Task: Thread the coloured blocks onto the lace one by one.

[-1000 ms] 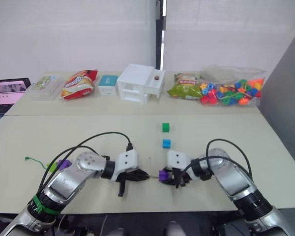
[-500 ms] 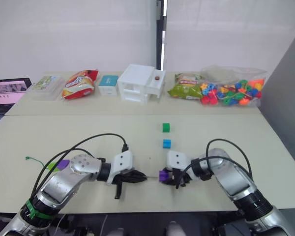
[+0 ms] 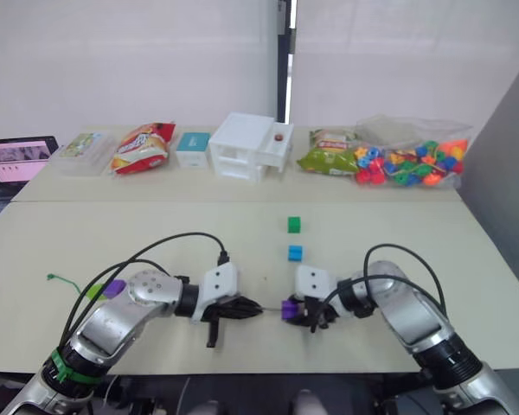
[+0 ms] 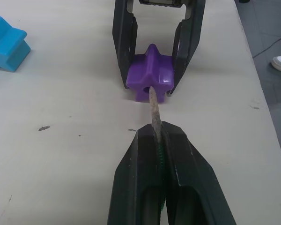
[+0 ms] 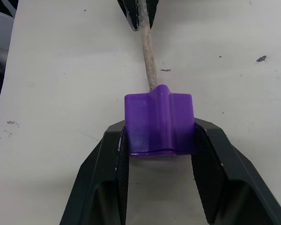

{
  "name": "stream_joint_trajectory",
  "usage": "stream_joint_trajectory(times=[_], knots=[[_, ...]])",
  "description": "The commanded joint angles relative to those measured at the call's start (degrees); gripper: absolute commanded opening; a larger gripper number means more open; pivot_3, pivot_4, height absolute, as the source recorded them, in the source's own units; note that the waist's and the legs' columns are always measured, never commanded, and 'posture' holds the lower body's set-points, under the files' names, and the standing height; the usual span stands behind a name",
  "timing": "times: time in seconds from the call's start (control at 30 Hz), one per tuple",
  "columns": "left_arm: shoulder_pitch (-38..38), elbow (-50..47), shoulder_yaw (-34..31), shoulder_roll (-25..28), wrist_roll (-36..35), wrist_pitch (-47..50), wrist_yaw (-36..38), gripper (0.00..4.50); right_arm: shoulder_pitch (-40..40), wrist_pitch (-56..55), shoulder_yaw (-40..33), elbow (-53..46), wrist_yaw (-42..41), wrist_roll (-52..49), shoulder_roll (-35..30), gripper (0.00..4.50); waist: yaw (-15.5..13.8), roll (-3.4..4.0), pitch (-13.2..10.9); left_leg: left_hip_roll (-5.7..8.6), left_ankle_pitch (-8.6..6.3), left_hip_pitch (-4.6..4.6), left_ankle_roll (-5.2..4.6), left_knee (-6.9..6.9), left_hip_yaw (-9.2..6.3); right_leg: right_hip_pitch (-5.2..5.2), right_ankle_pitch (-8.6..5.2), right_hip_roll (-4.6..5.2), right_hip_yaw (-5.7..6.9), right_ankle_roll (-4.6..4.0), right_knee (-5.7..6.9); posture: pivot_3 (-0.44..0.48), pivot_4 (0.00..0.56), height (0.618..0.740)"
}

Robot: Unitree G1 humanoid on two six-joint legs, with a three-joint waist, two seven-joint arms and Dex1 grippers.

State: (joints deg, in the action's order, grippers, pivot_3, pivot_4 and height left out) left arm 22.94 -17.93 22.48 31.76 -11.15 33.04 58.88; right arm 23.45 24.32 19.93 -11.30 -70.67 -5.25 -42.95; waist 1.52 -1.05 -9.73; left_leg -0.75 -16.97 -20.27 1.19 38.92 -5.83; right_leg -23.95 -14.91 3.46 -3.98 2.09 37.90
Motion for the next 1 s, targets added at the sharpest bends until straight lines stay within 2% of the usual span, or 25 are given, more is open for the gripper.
stream_joint_trajectory(times=[0.03,0.33,0.63,0.87,1.0], knots=[[2.0,-0.3,1.8,-2.3,-0.3,-0.8,-0.1,0.0,-1.4,1.3,1.1,-0.9,-0.1,0.2,-0.7,1.35,-0.2,0.0,0.0,0.0,0.0,-0.01,0.0,0.0,0.0,0.0,0.0,0.0,0.0,0.0,-0.02,0.0,0.15,0.74],[4.3,3.1,4.5,-5.2,0.9,-2.3,0.5,0.0,-1.6,2.5,0.7,-1.8,0.5,0.0,-0.6,1.35,-0.6,0.0,0.0,0.0,0.0,0.0,0.0,0.01,0.0,0.02,0.0,0.0,0.0,0.0,-0.04,0.0,0.15,0.74],[8.6,8.7,7.7,-11.6,2.8,-4.5,1.0,0.0,-2.0,3.0,0.5,-2.2,1.3,0.1,-0.5,1.35,-0.7,-0.01,0.0,0.01,0.0,0.01,0.0,0.01,0.01,0.03,0.0,-0.01,0.0,0.0,-0.04,0.0,0.15,0.74],[7.8,8.4,6.3,-10.1,2.8,-3.3,1.6,0.0,-2.4,3.6,0.2,-2.8,1.9,0.1,-0.4,1.35,-0.7,-0.02,0.0,0.0,0.0,0.02,0.0,0.05,0.0,0.13,0.0,-0.01,0.01,0.0,-0.16,0.0,0.15,0.74],[7.2,5.5,2.9,-6.4,0.4,-1.5,3.7,1.27,-2.9,3.7,0.2,-3.2,2.2,0.1,-0.5,1.35,-0.6,-0.01,0.0,-0.01,0.0,0.02,0.0,0.04,-0.01,0.11,0.0,-0.02,0.01,0.0,-0.15,0.0,0.15,0.74]])
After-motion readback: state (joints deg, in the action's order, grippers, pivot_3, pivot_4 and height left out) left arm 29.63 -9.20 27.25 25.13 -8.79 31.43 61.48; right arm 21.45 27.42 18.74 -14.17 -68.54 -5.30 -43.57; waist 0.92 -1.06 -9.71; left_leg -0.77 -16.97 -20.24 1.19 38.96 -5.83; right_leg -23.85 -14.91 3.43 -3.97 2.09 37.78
